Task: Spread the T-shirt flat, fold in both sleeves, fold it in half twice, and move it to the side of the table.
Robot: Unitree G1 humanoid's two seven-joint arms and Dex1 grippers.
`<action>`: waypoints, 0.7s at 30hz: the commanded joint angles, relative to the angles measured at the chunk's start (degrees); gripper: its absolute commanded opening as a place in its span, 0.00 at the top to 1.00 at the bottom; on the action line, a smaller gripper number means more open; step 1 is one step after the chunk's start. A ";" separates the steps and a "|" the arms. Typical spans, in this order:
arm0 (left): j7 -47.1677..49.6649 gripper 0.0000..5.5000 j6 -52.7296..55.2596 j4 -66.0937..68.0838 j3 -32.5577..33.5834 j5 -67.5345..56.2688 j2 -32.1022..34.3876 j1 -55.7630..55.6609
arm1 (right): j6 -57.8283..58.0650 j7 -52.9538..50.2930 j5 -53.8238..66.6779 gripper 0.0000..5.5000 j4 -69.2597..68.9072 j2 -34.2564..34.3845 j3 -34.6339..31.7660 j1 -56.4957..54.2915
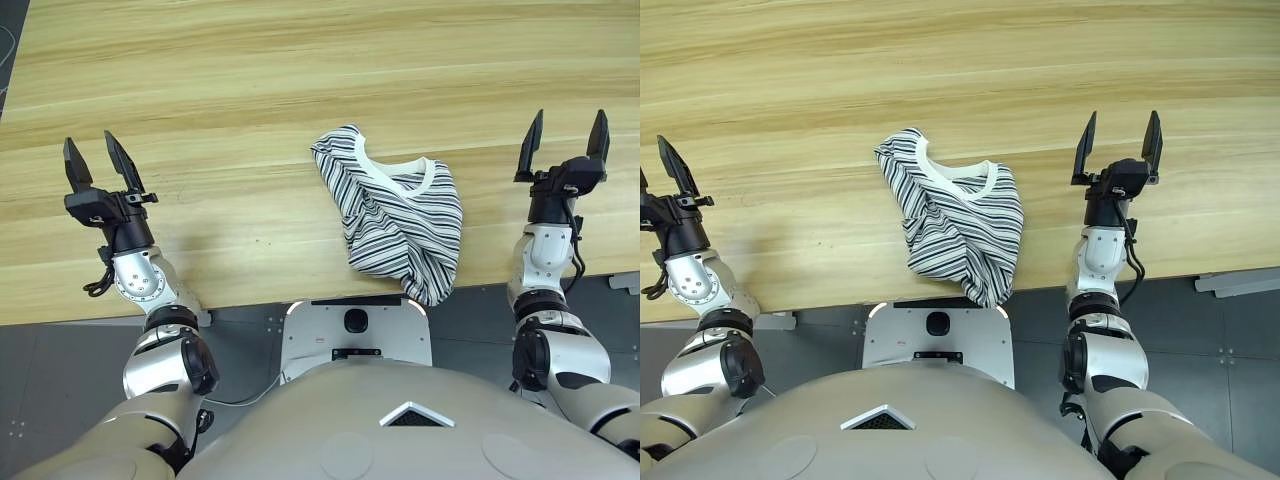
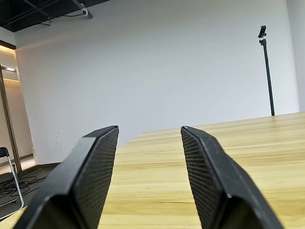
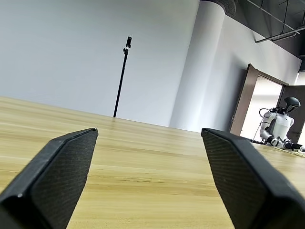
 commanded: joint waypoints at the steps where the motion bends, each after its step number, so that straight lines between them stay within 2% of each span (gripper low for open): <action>1: -0.10 0.56 -0.06 -0.65 0.21 -0.11 0.30 0.31 | 1.16 0.21 0.10 0.27 -0.24 -0.14 0.06 -1.14; 21: 0.21 0.56 0.20 -0.39 -0.08 0.61 0.25 -0.42 | 1.81 0.14 0.31 0.27 0.52 -0.28 -0.19 -1.52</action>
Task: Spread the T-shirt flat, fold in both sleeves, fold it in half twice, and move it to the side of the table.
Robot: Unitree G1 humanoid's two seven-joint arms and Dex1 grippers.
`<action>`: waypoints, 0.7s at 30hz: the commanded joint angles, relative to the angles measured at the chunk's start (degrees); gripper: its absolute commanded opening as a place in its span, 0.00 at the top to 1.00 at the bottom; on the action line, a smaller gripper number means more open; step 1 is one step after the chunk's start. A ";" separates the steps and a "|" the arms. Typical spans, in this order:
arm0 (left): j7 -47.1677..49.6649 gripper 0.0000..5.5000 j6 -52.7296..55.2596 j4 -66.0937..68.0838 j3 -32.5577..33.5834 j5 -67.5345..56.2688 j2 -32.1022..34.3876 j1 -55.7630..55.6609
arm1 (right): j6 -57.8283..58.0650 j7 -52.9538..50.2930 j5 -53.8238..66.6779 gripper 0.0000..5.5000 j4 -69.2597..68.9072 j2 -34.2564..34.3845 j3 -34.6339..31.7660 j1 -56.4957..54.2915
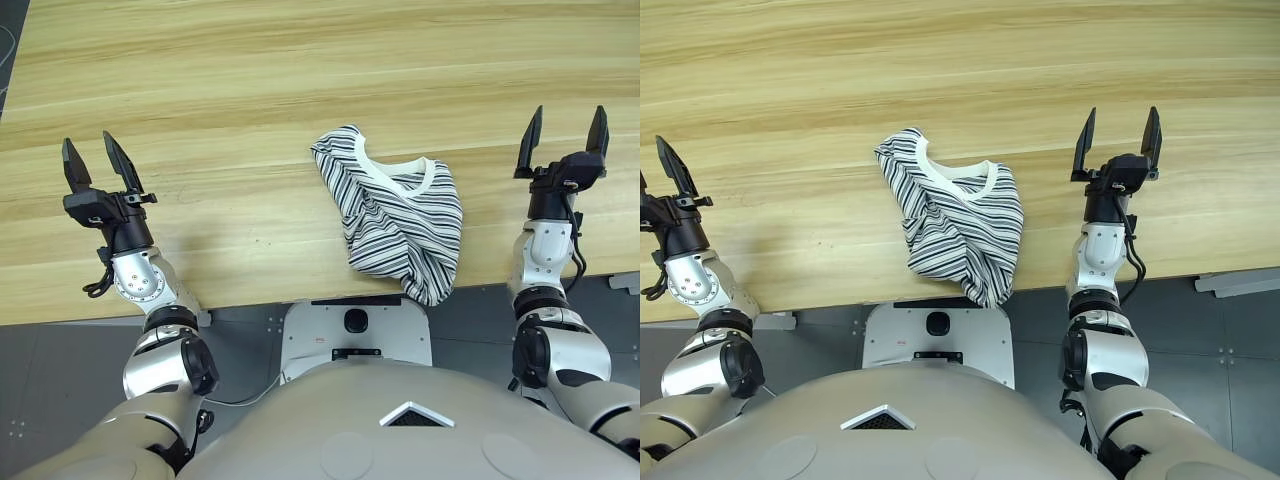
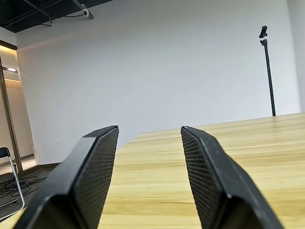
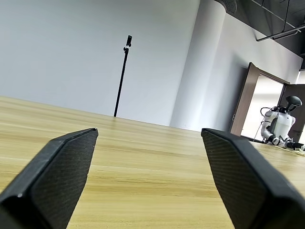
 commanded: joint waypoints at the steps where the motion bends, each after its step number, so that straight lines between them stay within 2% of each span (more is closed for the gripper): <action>1: 0.17 0.56 0.18 -0.31 -0.17 0.47 0.20 -0.46 | 0.88 0.14 0.25 0.27 0.21 -0.31 -0.19 -0.83; 14: 0.57 0.56 0.90 -0.62 -0.38 0.73 -0.03 -0.62 | 1.76 0.27 0.46 0.27 0.19 -0.46 -0.37 -0.69; 18: -1.20 0.56 3.70 -1.14 -0.52 -0.81 0.26 -1.63 | 6.16 1.36 -0.59 0.27 1.48 -1.00 0.76 -1.96; 21: -3.30 0.56 6.86 -7.67 -2.32 -1.17 1.47 -2.02 | 11.26 5.00 0.86 0.27 -2.59 -1.86 1.56 -2.82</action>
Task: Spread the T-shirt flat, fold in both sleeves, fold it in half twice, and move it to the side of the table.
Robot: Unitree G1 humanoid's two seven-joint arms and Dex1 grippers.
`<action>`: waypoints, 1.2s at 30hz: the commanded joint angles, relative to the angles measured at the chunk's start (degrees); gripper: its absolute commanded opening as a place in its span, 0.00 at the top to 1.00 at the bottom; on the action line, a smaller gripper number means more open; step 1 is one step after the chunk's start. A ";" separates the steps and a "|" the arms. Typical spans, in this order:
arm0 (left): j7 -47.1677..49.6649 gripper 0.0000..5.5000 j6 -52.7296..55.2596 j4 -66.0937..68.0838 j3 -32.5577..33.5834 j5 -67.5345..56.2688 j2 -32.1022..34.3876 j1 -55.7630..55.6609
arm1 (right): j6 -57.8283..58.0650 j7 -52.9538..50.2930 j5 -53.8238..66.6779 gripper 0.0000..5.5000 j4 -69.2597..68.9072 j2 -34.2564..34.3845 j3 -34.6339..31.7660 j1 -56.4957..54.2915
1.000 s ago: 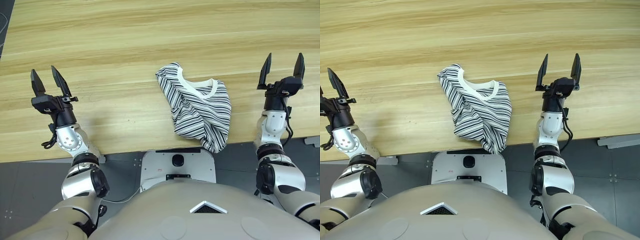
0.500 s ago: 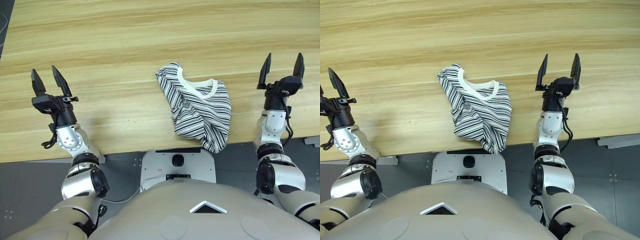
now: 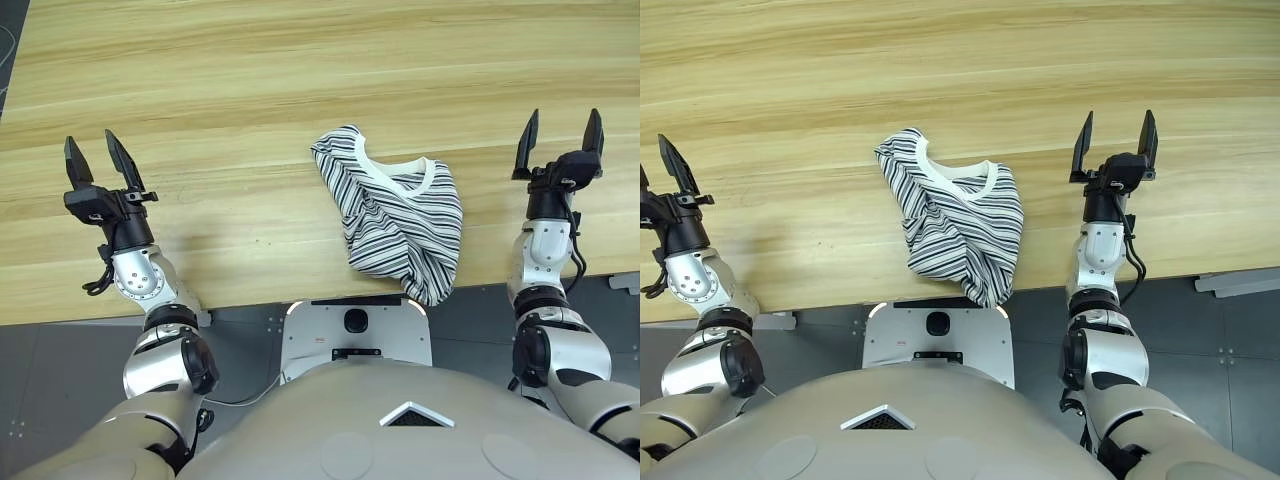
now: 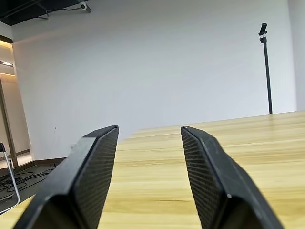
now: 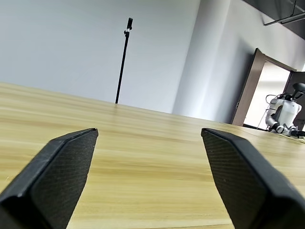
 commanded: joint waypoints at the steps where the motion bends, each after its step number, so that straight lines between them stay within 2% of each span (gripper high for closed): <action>1: -3.64 0.56 5.92 -10.31 -3.00 -1.06 1.94 -0.92 | 9.08 4.95 1.51 0.27 -7.00 -1.98 1.30 -1.83; 4: -6.83 0.56 16.30 -25.90 -7.09 -2.83 3.39 0.99 | 20.68 8.52 3.90 0.27 -23.42 -3.00 2.48 0.80; 7: -8.27 0.56 29.79 -41.93 -10.63 -5.54 5.21 2.36 | 37.41 11.17 6.03 0.27 -42.51 -4.82 4.12 4.34; 9: -8.16 0.56 38.54 -48.69 -12.10 -6.64 6.22 1.44 | 49.18 13.14 7.00 0.27 -52.37 -6.17 5.53 5.23; 12: -7.98 0.56 48.28 -51.78 -13.01 -6.44 7.65 -1.46 | 61.12 17.61 6.37 0.27 -58.73 -9.17 8.53 3.13; 17: -7.16 0.56 54.06 -50.00 -13.29 -3.47 6.95 -5.98 | 66.69 29.64 3.63 0.27 -47.54 -12.48 15.29 -7.88; 22: -7.53 0.56 55.04 -51.87 -13.98 -3.04 4.34 -4.35 | 61.51 46.57 3.35 0.27 -31.22 -11.38 22.66 -11.31; 27: -8.13 0.56 55.04 -52.24 -13.73 -2.90 3.26 -2.77 | 58.54 49.32 1.56 0.27 -17.82 -9.64 23.14 -15.14; 36: -8.73 0.56 53.43 -50.53 -13.70 -1.68 1.81 -1.53 | 55.05 49.56 -1.08 0.27 -8.14 -10.30 21.92 -19.04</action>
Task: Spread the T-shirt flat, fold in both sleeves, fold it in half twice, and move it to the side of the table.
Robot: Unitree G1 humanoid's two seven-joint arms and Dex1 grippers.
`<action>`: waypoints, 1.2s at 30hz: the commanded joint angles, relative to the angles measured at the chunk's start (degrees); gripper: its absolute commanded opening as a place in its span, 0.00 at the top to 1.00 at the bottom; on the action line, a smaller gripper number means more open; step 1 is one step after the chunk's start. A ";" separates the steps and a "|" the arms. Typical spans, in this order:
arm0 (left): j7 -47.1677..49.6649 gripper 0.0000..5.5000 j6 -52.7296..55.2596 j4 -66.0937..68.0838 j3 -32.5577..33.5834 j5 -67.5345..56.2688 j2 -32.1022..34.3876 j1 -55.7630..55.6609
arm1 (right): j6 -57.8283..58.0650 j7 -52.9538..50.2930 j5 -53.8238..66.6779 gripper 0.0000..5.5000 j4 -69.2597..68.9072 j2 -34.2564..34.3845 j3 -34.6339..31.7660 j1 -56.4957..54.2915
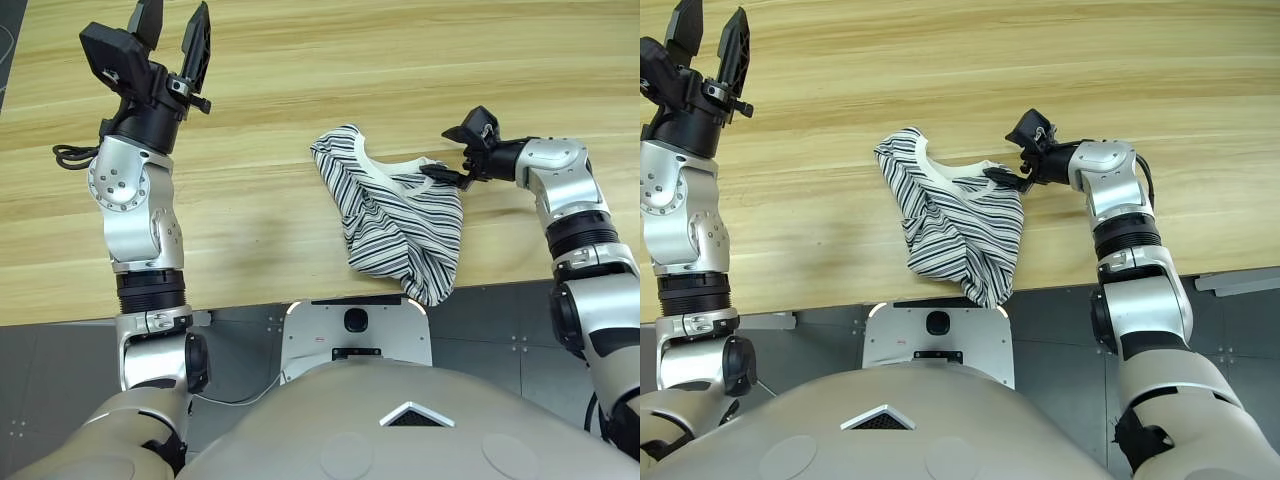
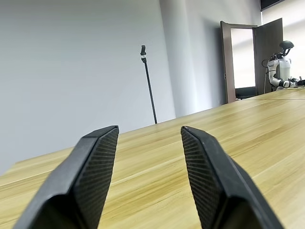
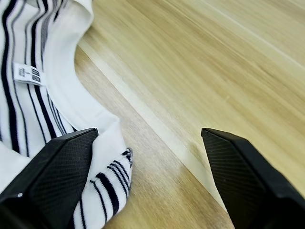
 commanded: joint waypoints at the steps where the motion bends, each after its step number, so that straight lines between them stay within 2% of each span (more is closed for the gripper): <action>1: -0.57 0.56 -0.81 0.80 0.14 1.07 -0.50 0.53 | -0.87 0.89 -1.28 0.27 2.22 -0.65 -0.37 -2.09; 8: -0.73 0.56 -2.40 2.59 0.46 1.70 -0.77 0.11 | -0.70 6.69 -0.62 0.27 1.42 -1.32 -0.49 0.11; 13: -0.83 0.56 -3.25 2.89 0.69 1.76 -0.67 0.23 | -2.34 8.97 -3.40 0.42 0.54 -2.67 1.78 1.37; 24: -0.62 0.56 -3.87 2.51 0.52 1.84 -0.86 0.05 | -6.44 1.45 -4.82 0.77 4.15 -1.36 1.25 0.32; 25: -0.63 0.56 -3.85 2.50 0.48 1.86 -0.87 0.01 | -7.47 0.99 -4.80 0.78 3.55 -1.42 1.16 0.51; 30: -0.75 0.56 -3.85 2.49 1.00 1.91 0.05 -1.03 | -8.28 1.99 -4.34 0.97 -5.78 -2.20 1.24 3.72; 36: -1.56 0.56 -3.48 2.32 1.25 2.06 1.88 -4.16 | -13.36 -1.97 -5.76 0.98 -17.29 -3.33 0.27 7.50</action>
